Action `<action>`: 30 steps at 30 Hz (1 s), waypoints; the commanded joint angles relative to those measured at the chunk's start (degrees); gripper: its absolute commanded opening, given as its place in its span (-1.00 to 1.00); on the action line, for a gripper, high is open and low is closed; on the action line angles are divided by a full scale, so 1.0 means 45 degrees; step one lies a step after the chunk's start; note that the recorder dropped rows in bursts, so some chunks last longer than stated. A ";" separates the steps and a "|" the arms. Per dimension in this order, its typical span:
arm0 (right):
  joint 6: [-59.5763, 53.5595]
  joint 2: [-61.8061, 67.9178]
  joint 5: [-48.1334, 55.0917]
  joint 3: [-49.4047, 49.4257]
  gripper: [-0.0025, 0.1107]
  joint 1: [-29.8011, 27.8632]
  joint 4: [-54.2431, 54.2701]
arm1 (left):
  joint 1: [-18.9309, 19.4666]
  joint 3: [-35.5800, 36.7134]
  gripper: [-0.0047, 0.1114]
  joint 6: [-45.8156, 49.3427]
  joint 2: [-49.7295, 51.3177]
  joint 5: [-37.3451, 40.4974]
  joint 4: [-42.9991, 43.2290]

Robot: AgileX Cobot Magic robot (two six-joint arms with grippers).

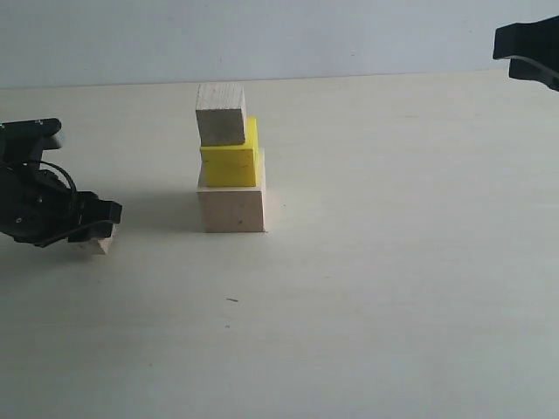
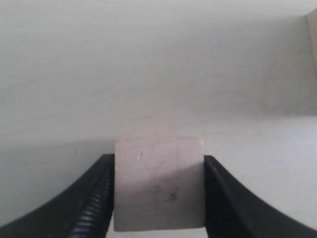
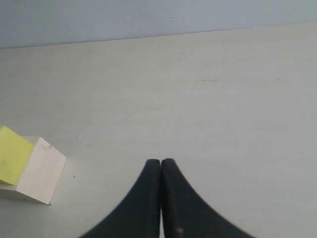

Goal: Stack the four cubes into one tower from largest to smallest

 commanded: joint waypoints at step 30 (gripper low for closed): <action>-0.0141 -0.0071 0.0117 0.0034 -0.96 -0.0028 0.0000 | 0.0062 -0.2498 0.00 -0.5172 0.0312 0.4891 0.5047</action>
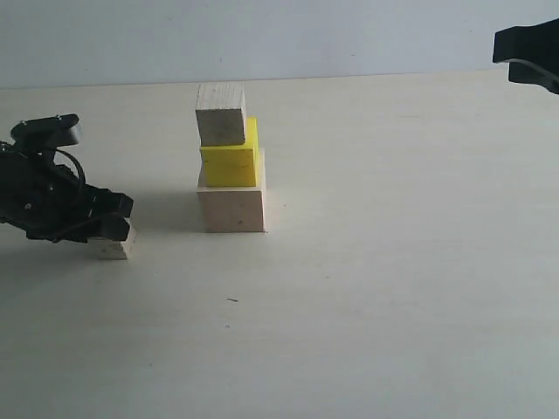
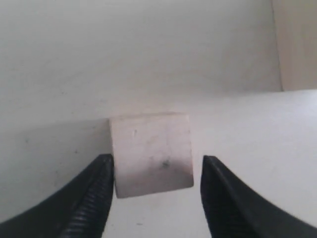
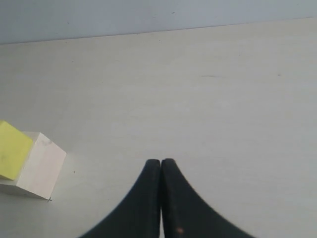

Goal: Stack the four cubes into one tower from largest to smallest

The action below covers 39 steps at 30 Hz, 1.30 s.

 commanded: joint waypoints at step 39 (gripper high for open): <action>-0.0659 -0.0071 -0.0070 0.0034 -0.96 -0.0028 0.0616 | -0.1121 -0.7283 0.27 -0.7233 0.3455 0.8637 0.6366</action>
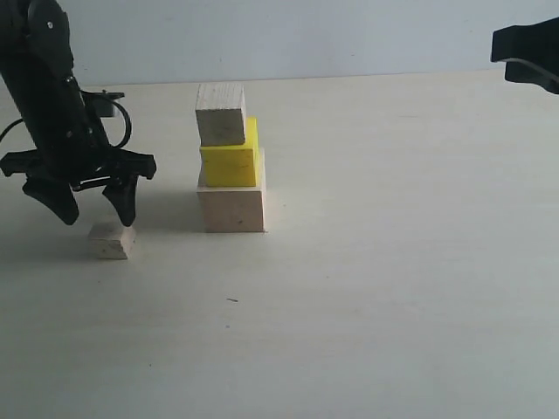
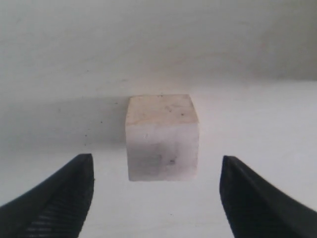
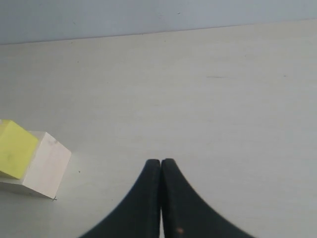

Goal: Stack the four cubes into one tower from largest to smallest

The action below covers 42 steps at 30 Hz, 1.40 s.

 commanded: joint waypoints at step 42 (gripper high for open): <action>-0.0392 -0.0071 -0.0095 0.0034 -0.96 -0.0028 0.0108 | -0.0071 0.0233 0.26 0.0068 0.0748 -0.1699 -0.0336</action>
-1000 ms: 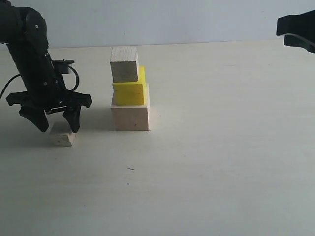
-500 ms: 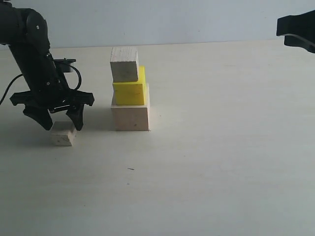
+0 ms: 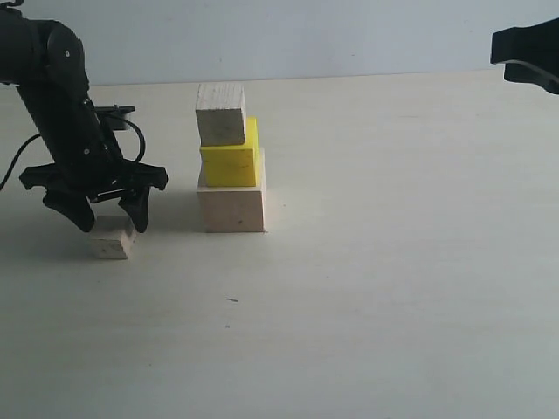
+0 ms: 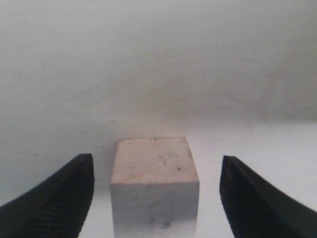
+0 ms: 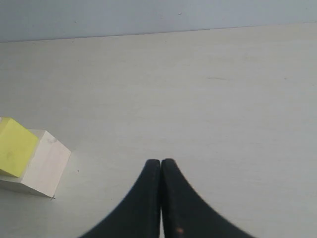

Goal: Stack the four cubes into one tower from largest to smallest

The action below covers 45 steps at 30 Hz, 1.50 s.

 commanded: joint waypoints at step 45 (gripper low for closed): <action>-0.0112 -0.0071 -0.0095 0.0034 -0.96 -0.0028 0.0028 | -0.0060 0.0125 0.26 -0.0030 -0.0056 -0.0477 -0.0079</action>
